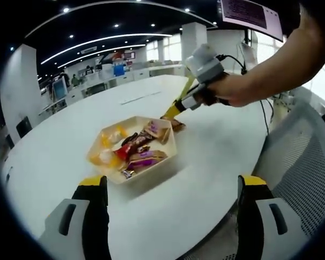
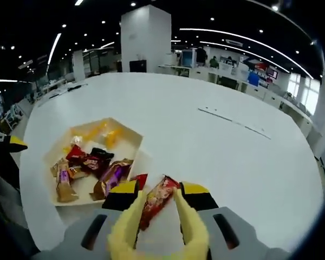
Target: Place the target food into the container with the food tongs after gripping and lifting it, then release it inside without dropping or visibly crushing the food.
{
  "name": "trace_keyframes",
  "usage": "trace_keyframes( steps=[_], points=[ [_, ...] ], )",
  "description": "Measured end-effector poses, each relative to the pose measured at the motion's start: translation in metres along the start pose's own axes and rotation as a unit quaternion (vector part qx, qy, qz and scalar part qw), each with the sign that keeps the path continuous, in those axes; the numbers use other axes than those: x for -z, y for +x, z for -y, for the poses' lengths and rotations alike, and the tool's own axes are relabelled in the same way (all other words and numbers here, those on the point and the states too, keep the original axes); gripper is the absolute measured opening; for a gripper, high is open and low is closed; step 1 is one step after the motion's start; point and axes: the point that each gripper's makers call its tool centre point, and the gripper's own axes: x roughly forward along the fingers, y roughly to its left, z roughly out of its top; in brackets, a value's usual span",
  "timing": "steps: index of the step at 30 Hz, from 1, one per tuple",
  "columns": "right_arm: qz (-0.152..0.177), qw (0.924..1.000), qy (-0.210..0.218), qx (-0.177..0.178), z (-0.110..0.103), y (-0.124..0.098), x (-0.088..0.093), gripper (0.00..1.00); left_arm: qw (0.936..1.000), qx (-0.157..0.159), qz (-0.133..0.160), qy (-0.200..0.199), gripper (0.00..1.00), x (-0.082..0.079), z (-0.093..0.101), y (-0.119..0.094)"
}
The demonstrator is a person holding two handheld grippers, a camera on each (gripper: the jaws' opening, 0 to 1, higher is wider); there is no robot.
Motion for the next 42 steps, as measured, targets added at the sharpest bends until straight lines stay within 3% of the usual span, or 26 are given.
trace_keyframes(
  steps=[6,13,18,27,36,38,42],
  points=[
    [-0.033,0.9993,-0.01,-0.012,-0.001,-0.003,0.015,0.28,1.0,0.001,-0.002,0.001,0.95,0.001,0.001,0.0],
    [-0.035,0.9991,0.0,-0.024,0.003,-0.009,0.012,0.26,1.0,0.0,0.0,0.0,0.95,0.0,0.0,0.0],
    [-0.027,0.9992,0.005,-0.028,-0.007,-0.011,0.005,0.26,1.0,-0.001,0.001,-0.001,0.95,0.0,-0.001,0.0],
    [-0.057,0.998,-0.024,-0.012,-0.012,-0.008,0.021,0.26,1.0,-0.004,0.001,-0.003,0.95,0.0,-0.002,-0.001],
    [-0.071,0.9961,-0.052,-0.014,0.015,-0.022,0.028,0.26,1.0,-0.006,0.002,-0.004,0.95,0.0,-0.003,-0.001],
    [-0.06,0.9967,-0.042,-0.035,0.014,-0.024,0.025,0.26,1.0,-0.006,0.002,-0.005,0.94,0.0,-0.003,-0.001],
    [-0.074,0.9936,-0.063,-0.058,0.01,-0.025,0.026,0.27,1.0,-0.005,0.002,-0.005,0.94,0.0,-0.003,-0.001]
  ],
)
